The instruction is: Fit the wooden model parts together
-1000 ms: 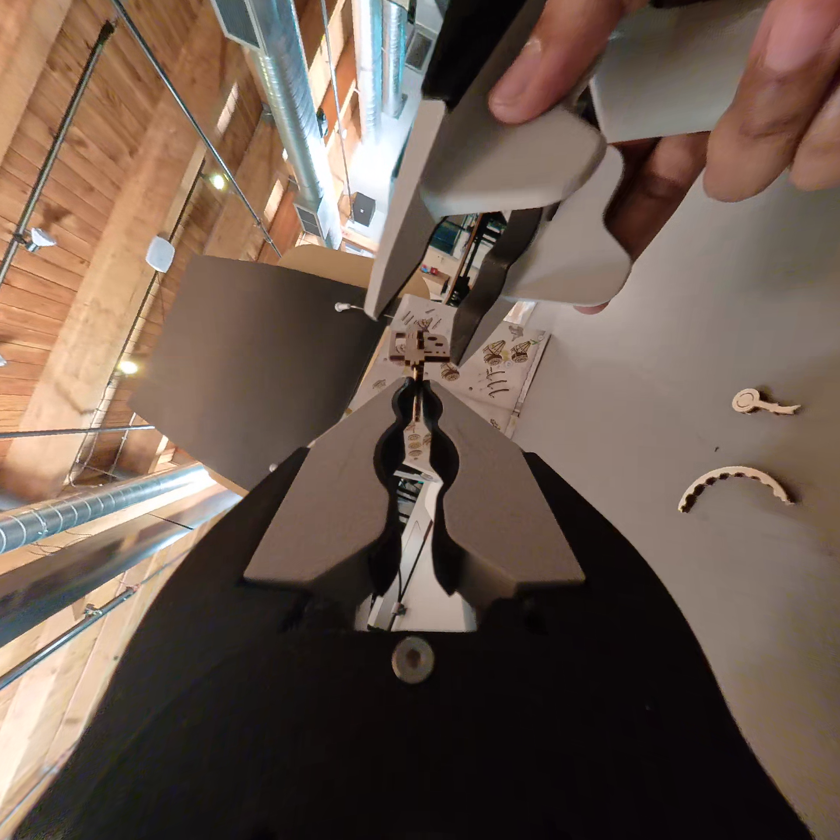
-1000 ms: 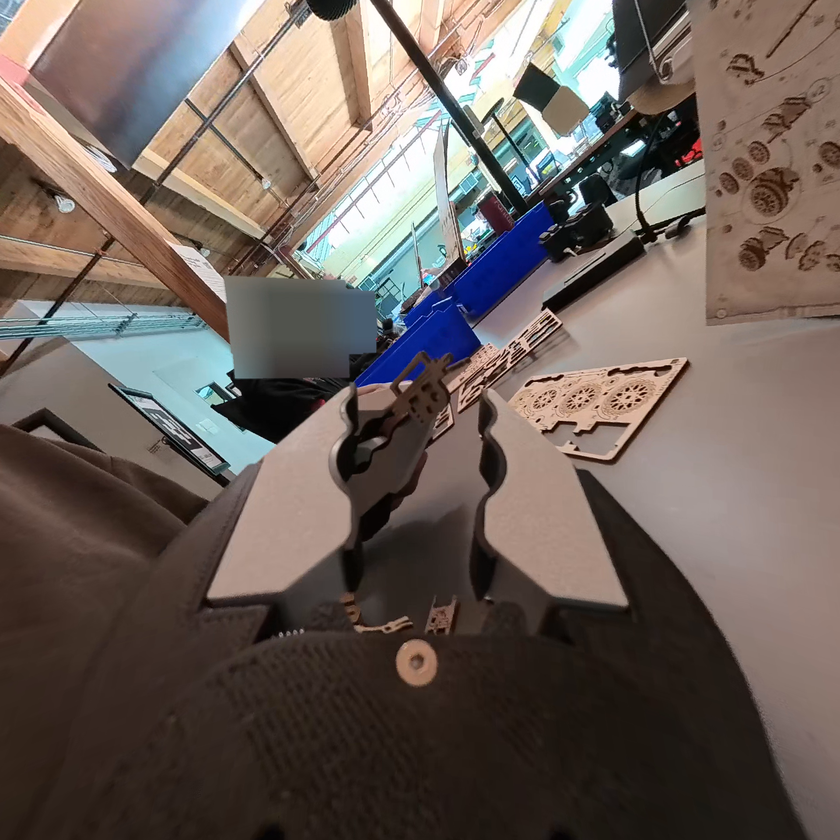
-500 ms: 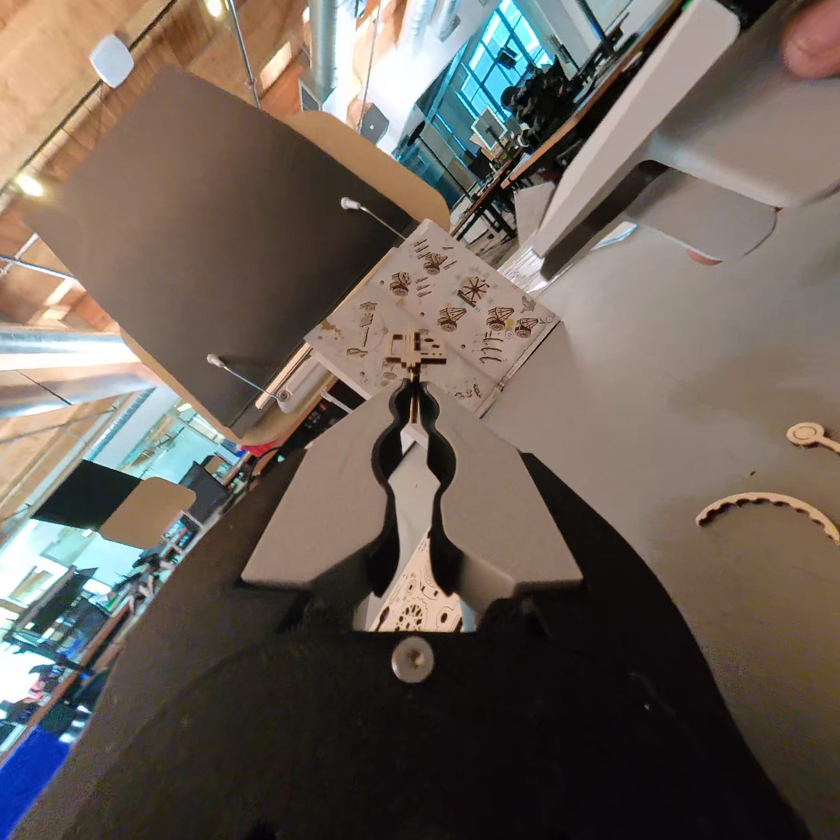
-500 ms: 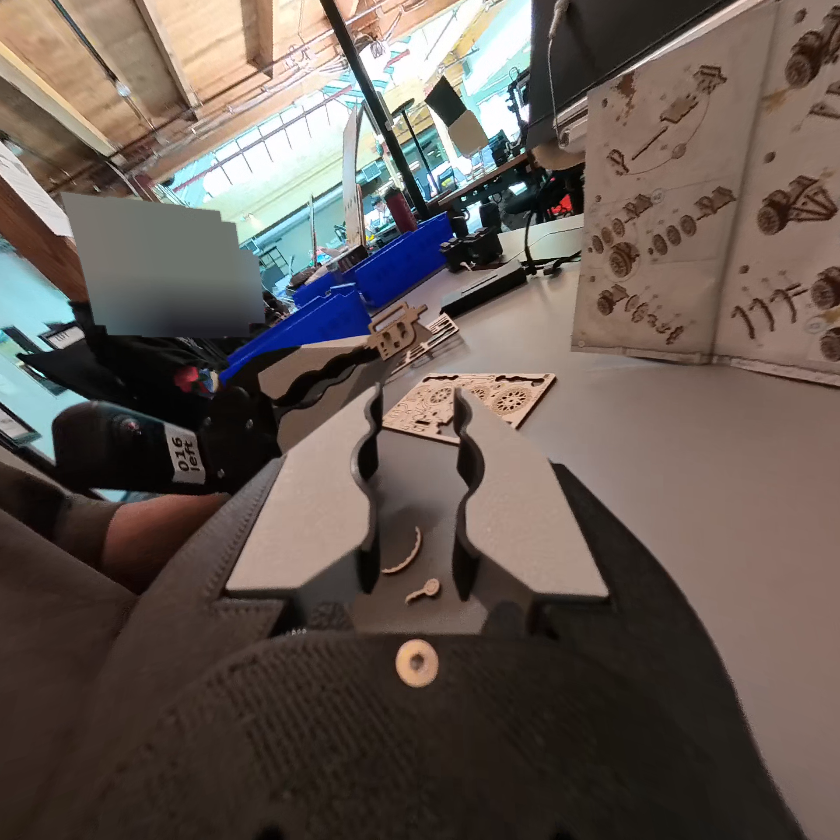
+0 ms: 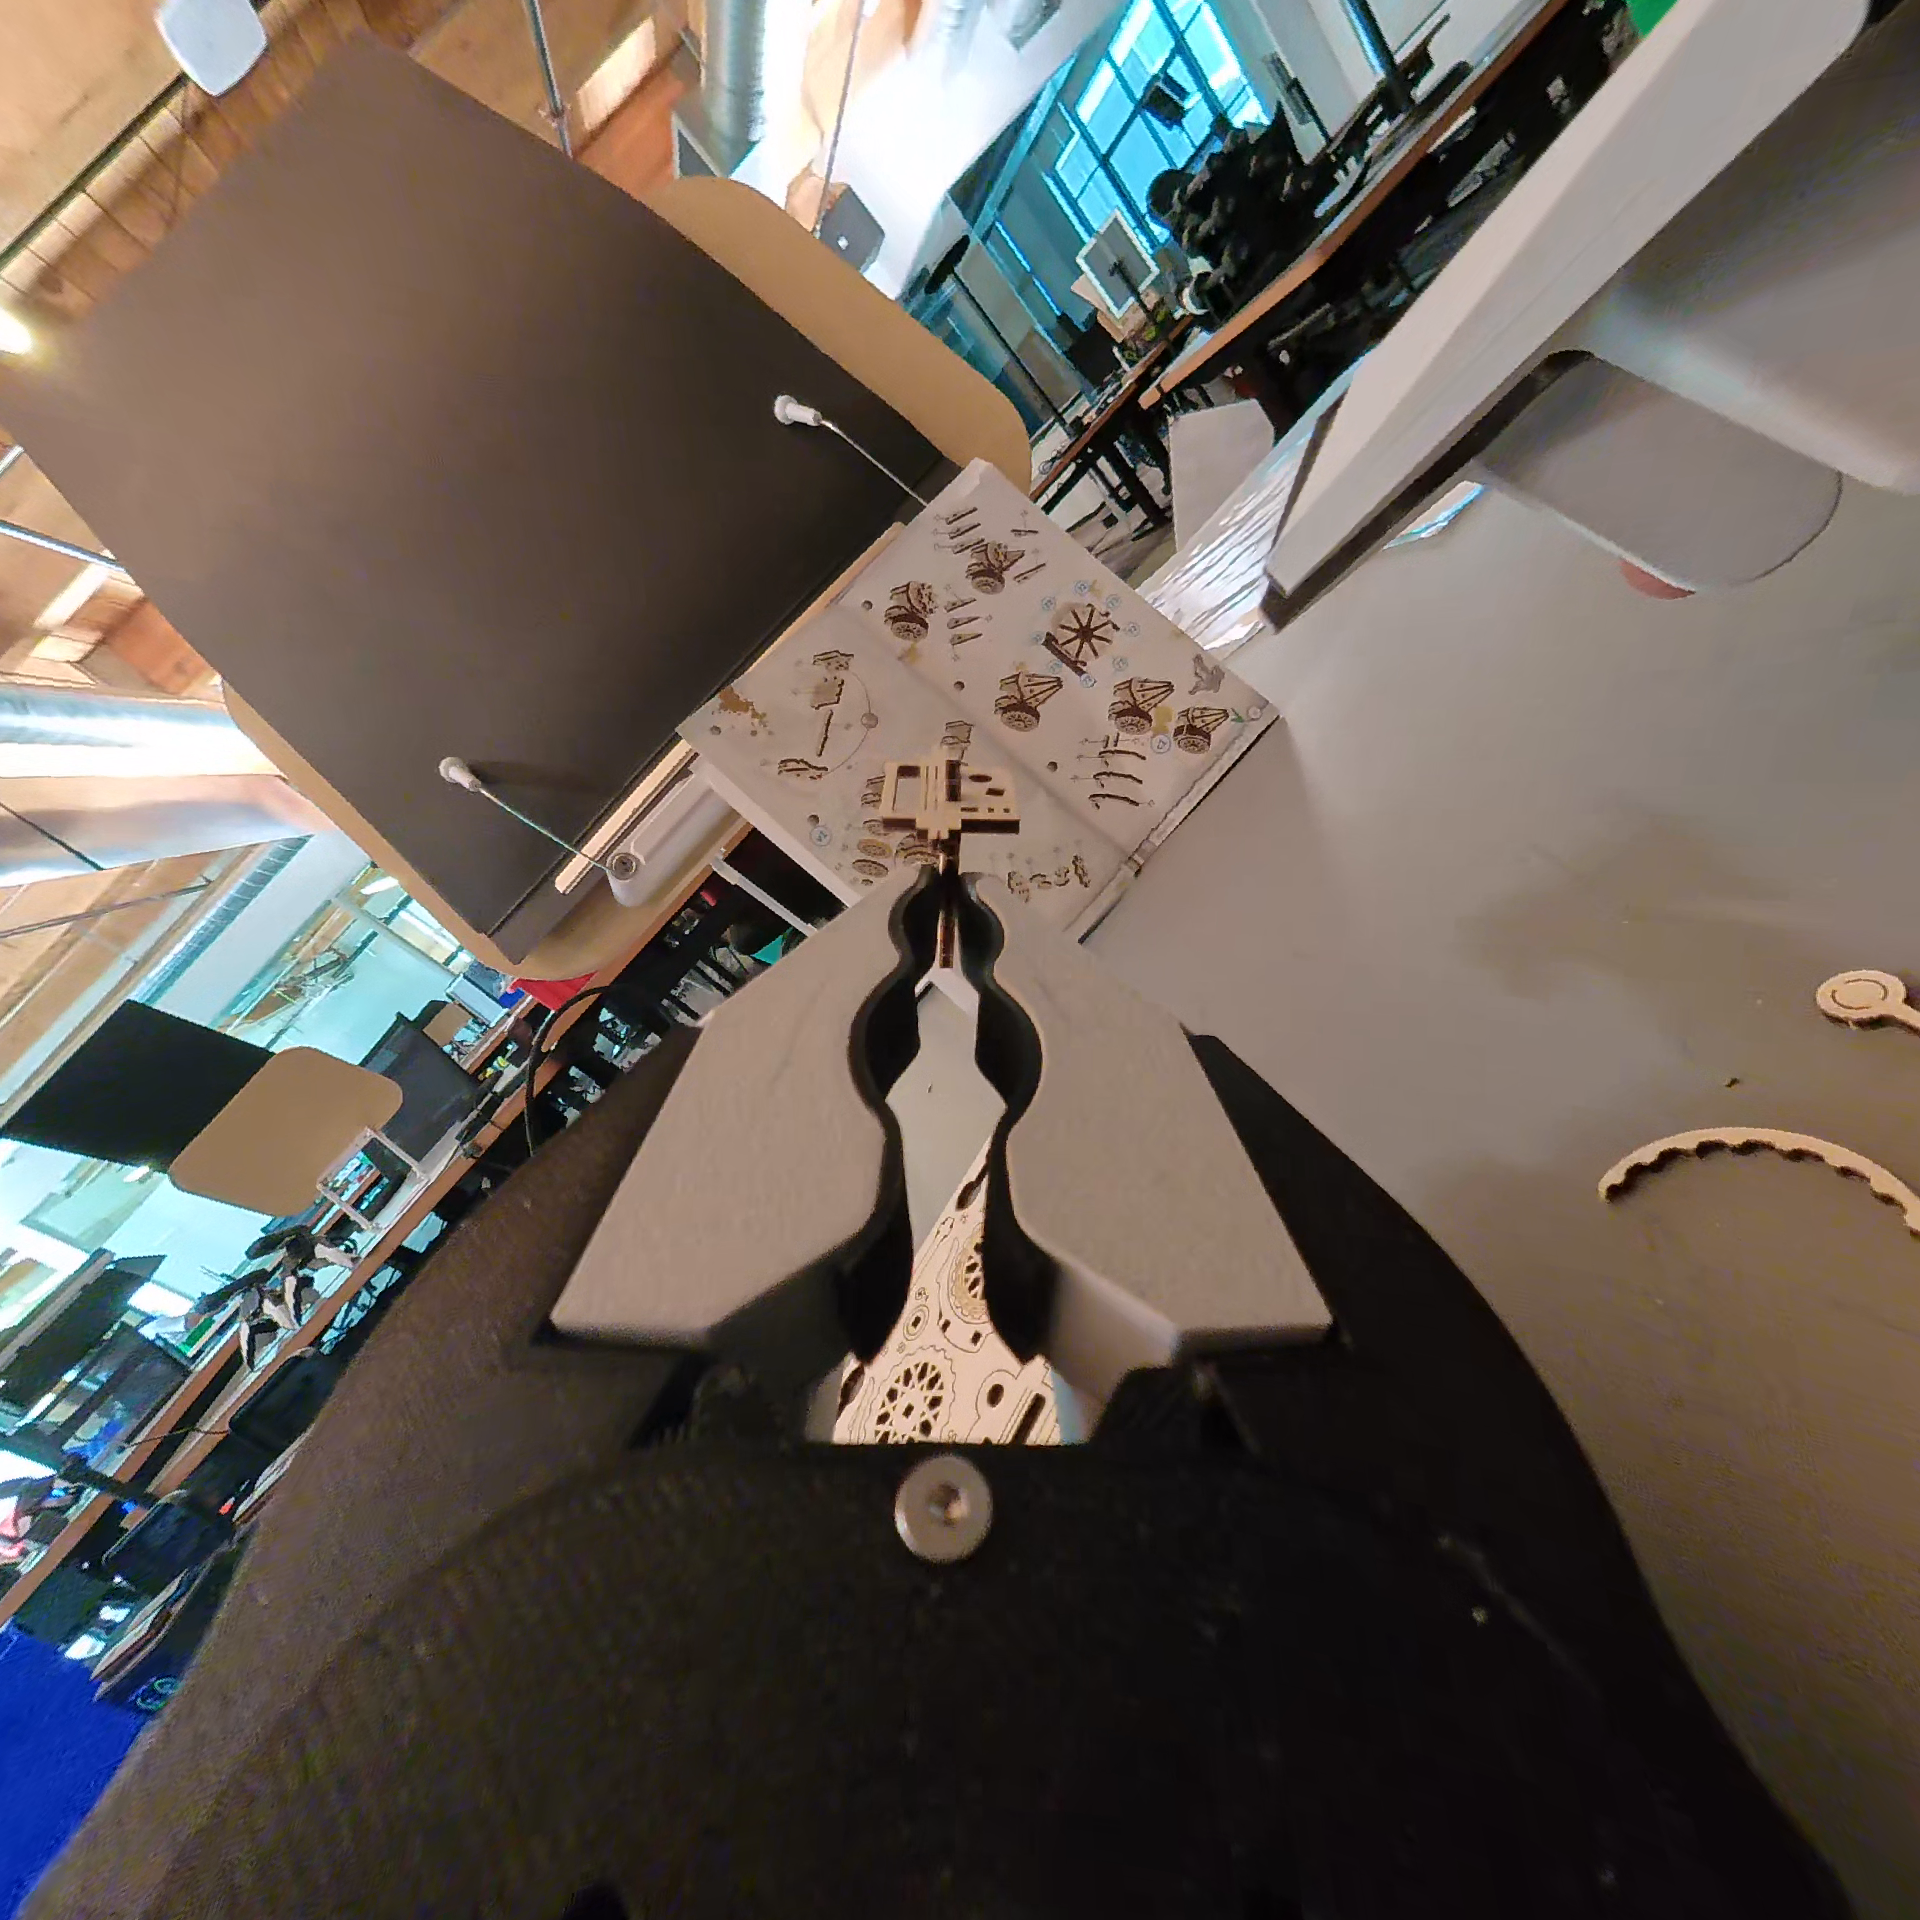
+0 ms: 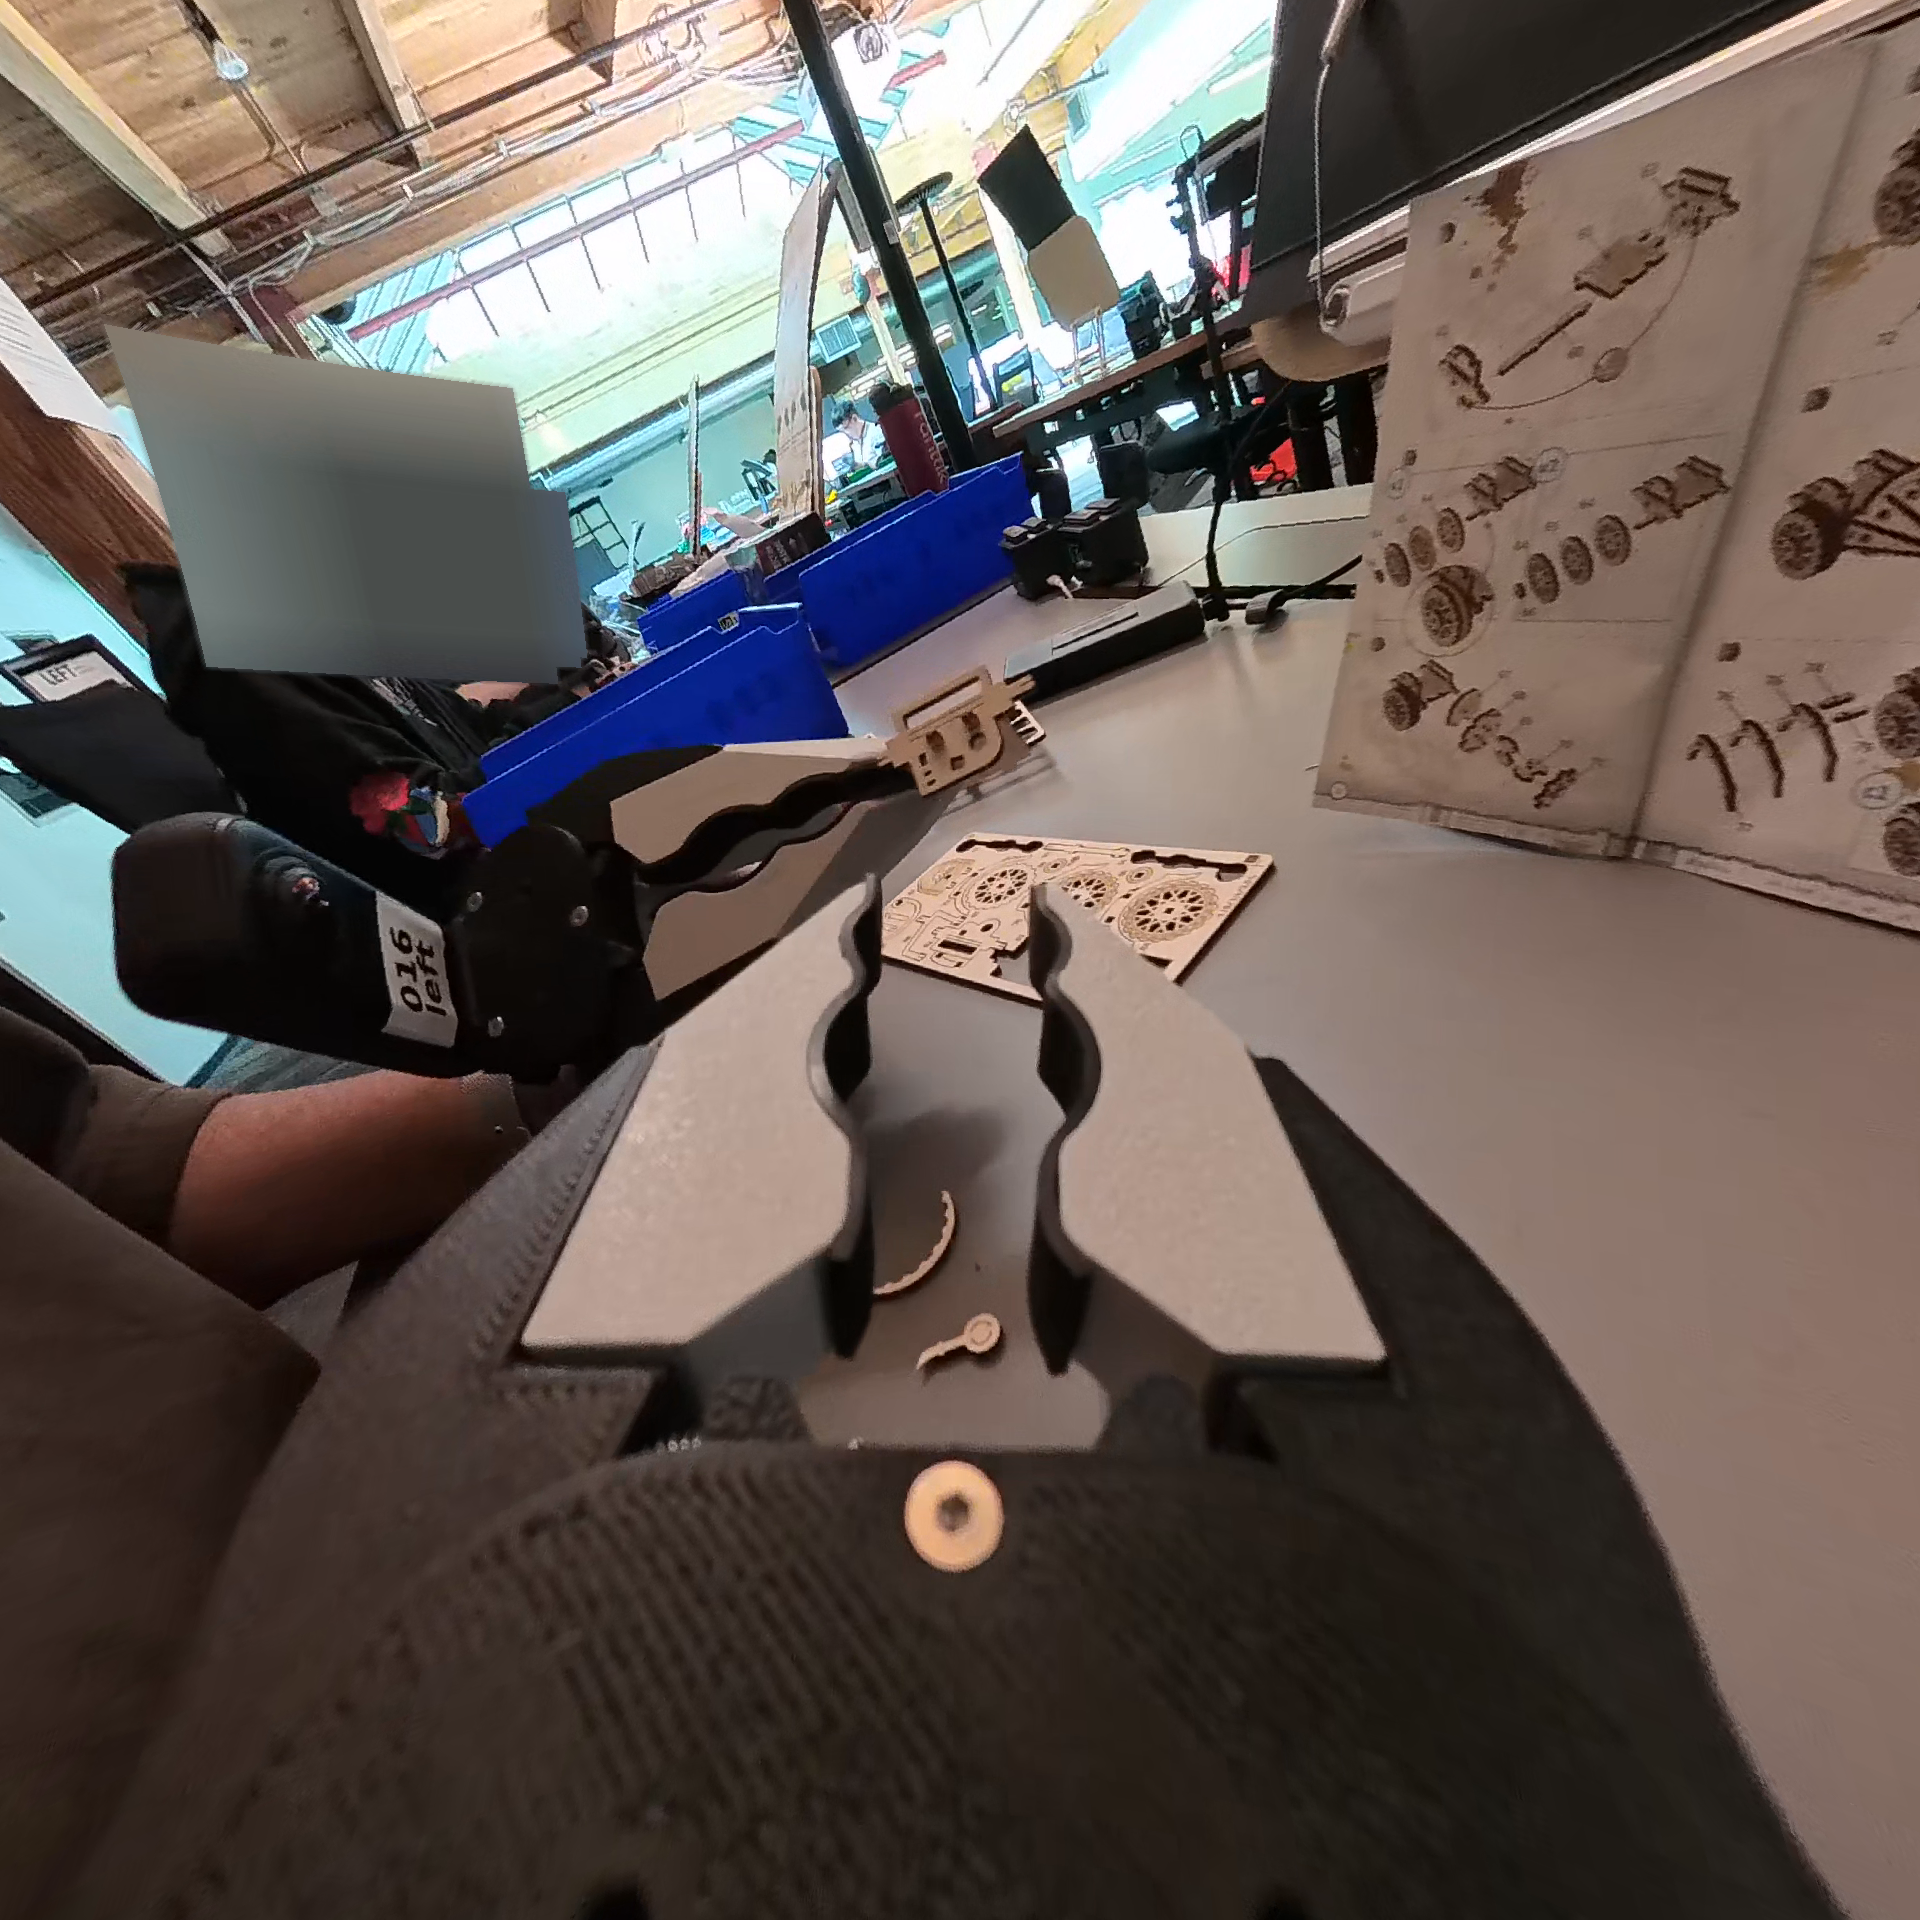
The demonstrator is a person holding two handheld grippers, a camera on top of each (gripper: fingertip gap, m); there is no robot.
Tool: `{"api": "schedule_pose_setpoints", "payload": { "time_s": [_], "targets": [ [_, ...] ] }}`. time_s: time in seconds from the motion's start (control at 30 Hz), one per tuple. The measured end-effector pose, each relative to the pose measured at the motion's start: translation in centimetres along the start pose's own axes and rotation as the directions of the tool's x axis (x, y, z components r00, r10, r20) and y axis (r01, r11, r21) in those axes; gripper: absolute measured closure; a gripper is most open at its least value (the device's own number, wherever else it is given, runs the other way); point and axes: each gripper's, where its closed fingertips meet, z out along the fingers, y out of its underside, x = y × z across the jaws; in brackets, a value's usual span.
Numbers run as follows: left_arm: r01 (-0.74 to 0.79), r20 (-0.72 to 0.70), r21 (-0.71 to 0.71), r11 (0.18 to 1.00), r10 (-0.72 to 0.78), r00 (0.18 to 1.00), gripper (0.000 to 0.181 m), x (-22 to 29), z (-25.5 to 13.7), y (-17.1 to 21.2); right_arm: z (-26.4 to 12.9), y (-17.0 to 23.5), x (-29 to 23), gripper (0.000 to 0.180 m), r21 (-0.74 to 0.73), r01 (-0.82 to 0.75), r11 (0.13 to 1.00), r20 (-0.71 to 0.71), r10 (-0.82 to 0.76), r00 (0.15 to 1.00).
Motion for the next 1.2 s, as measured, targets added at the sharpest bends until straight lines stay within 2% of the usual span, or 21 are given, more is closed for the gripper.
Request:
{"api": "schedule_pose_setpoints", "payload": {
  "time_s": [1.2],
  "targets": [
    [-0.042, -0.009, -0.001, 0.999, 0.042, 0.999, 0.178, 0.52, 0.06, -0.02, 0.12, 0.12, 0.23, 0.152, -0.01, -0.014, 1.0, -0.008, 0.014, 1.0]
  ]
}}
